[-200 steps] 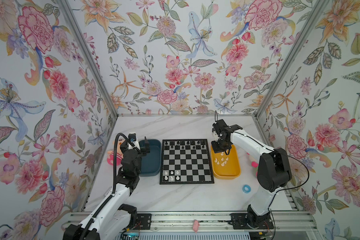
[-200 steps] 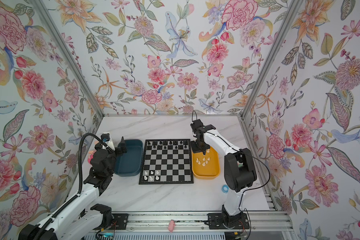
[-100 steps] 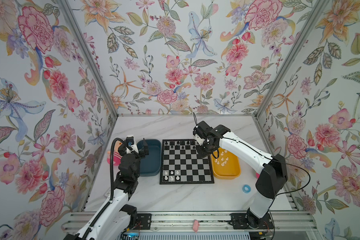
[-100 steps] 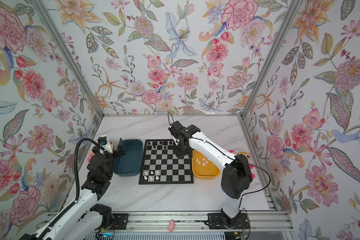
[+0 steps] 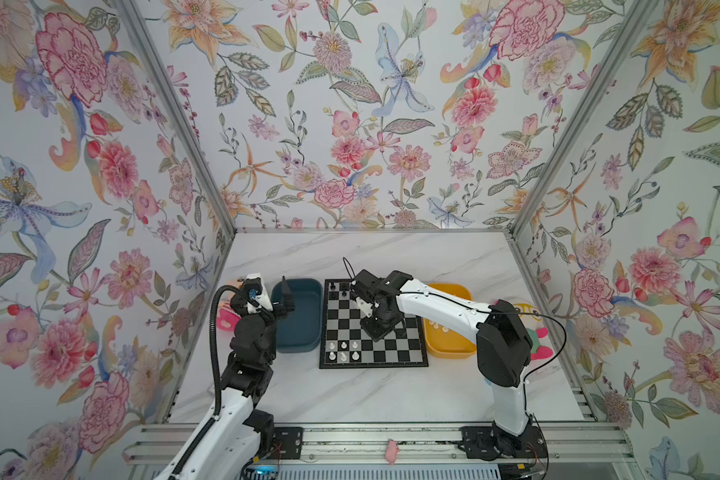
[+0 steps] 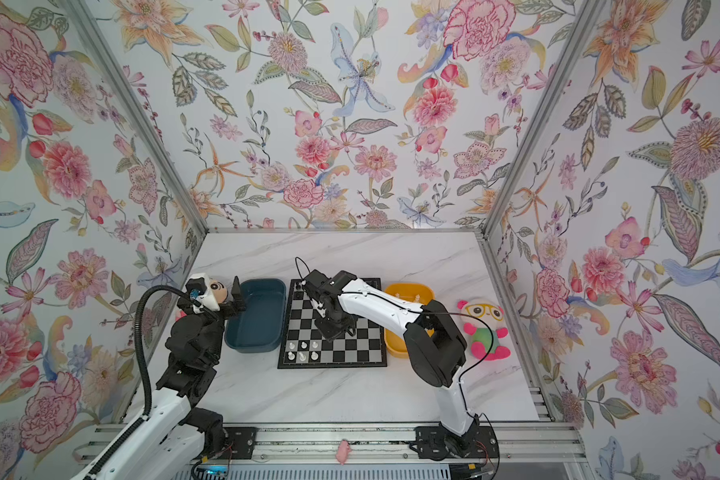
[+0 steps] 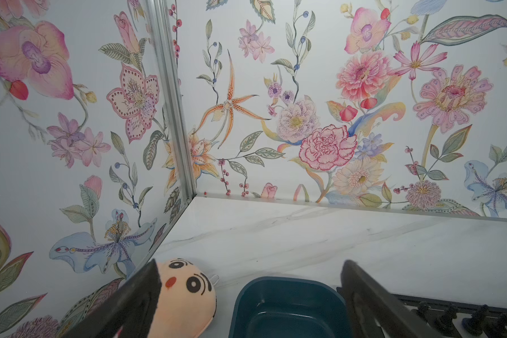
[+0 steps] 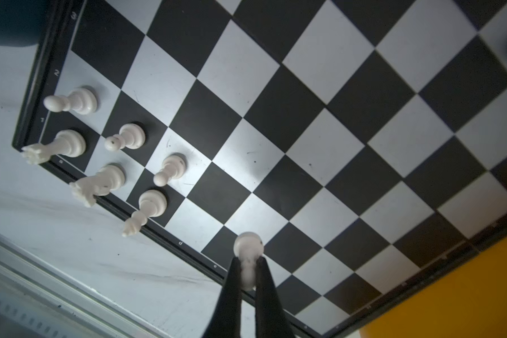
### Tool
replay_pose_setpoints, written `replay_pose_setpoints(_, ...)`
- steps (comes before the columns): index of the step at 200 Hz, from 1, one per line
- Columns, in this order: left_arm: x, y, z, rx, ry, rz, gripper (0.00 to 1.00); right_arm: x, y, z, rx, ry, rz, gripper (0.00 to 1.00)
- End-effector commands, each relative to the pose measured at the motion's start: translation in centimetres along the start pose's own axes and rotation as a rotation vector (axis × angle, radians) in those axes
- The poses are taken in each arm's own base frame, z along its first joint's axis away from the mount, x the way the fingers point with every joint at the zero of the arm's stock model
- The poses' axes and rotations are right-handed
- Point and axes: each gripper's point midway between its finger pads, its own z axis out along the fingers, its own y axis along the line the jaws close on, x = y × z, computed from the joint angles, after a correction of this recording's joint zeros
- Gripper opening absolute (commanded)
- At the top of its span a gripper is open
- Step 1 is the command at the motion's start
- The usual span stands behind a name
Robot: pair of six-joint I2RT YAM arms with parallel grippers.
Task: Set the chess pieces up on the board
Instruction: 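Carry the white pawn with the right gripper to the board's nearest corner, then lower the pawn onto a square next to the other white pieces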
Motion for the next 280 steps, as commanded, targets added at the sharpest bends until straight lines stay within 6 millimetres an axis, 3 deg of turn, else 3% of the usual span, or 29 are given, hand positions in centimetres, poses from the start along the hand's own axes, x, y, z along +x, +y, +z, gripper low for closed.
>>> replay_pose_setpoints(1, 0.5, -0.1, -0.4, 0.002, 0.006, 0.002, 0.97, -0.9, 1.2, 0.6, -0.03, -0.007, 0.002, 0.01)
replay_pose_setpoints(59, 0.5, 0.0, -0.4, 0.0, 0.005, 0.003, 0.97, -0.7, 2.2, 2.4, -0.029, 0.031, -0.021, 0.01)
replay_pose_setpoints(185, 0.7, 0.0, -0.5, 0.0, 0.006, 0.007, 0.97, -0.4, 2.1, 4.2, -0.019, 0.072, -0.026, 0.02)
replay_pose_setpoints(233, 0.7, 0.1, -0.5, -0.005, 0.006, 0.009, 0.97, -0.3, 2.2, 4.3, -0.029, 0.076, -0.022, 0.14)
replay_pose_setpoints(280, 0.7, 0.1, -0.4, -0.006, 0.006, 0.01, 0.97, -0.6, 2.2, 2.8, -0.029, 0.042, -0.016, 0.26)
